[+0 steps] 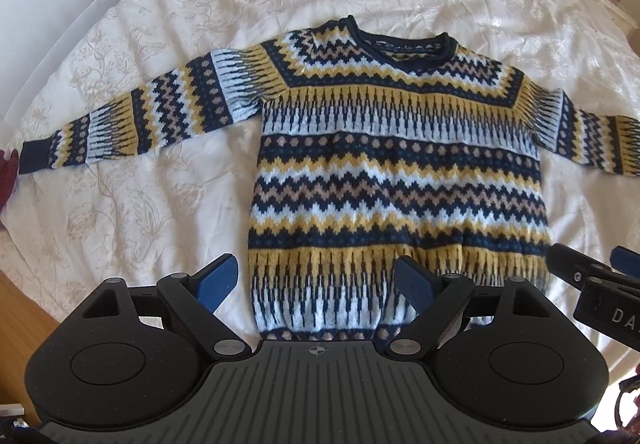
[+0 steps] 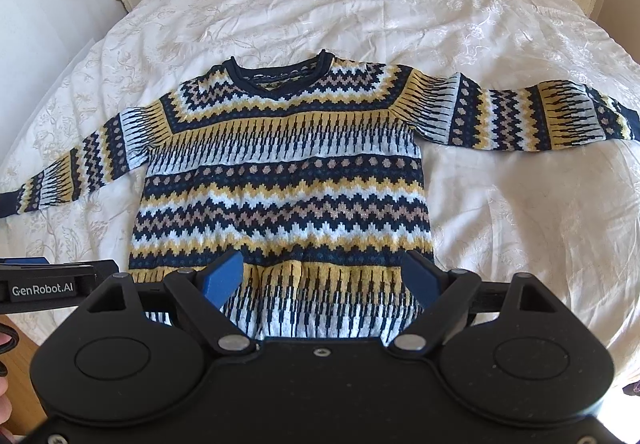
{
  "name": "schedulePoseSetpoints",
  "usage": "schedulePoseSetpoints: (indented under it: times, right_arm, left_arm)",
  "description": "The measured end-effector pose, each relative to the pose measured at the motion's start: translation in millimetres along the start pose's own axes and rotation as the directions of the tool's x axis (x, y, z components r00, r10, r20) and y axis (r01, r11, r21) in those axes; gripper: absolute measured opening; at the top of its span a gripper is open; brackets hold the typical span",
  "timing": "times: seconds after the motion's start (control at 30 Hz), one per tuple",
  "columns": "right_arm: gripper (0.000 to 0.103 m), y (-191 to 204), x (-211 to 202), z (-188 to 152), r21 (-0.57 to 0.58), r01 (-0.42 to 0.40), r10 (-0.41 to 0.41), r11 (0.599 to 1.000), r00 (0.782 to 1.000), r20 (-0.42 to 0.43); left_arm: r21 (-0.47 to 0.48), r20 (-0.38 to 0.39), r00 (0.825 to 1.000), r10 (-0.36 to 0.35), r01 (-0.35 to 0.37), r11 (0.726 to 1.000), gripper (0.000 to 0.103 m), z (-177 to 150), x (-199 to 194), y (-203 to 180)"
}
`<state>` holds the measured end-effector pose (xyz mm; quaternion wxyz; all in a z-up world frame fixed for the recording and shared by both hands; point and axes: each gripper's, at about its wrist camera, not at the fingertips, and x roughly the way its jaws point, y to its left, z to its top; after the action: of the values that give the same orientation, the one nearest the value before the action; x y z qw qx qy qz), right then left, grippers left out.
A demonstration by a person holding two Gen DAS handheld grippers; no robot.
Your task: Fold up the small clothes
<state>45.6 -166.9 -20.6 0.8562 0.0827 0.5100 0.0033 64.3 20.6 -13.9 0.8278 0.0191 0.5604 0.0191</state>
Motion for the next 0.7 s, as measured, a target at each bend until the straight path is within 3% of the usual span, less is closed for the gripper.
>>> schedulePoseSetpoints:
  times: [0.17, 0.33, 0.53, 0.7]
  right_arm:
    - [0.087, 2, 20, 23, 0.037, 0.016, -0.016, 0.999, 1.000, -0.003]
    - [0.085, -2, 45, 45, 0.091, 0.044, -0.042, 0.995, 0.999, -0.023]
    - [0.079, -14, 67, 67, 0.113, 0.107, -0.104, 0.988, 0.994, -0.035]
    - [0.079, -45, 68, 84, 0.154, 0.150, -0.148, 0.977, 0.989, -0.030]
  left_arm:
    - [0.004, 0.063, 0.996, -0.067, 0.067, 0.998, 0.086, 30, 12, 6]
    - [-0.004, 0.120, 0.981, -0.152, 0.154, 0.988, 0.086, 56, 29, 14]
    - [0.069, 0.061, 0.990, -0.124, 0.120, 0.990, 0.085, 81, 58, 10]
    - [0.131, 0.021, 0.991, -0.136, 0.132, 0.983, 0.085, 95, 79, 6]
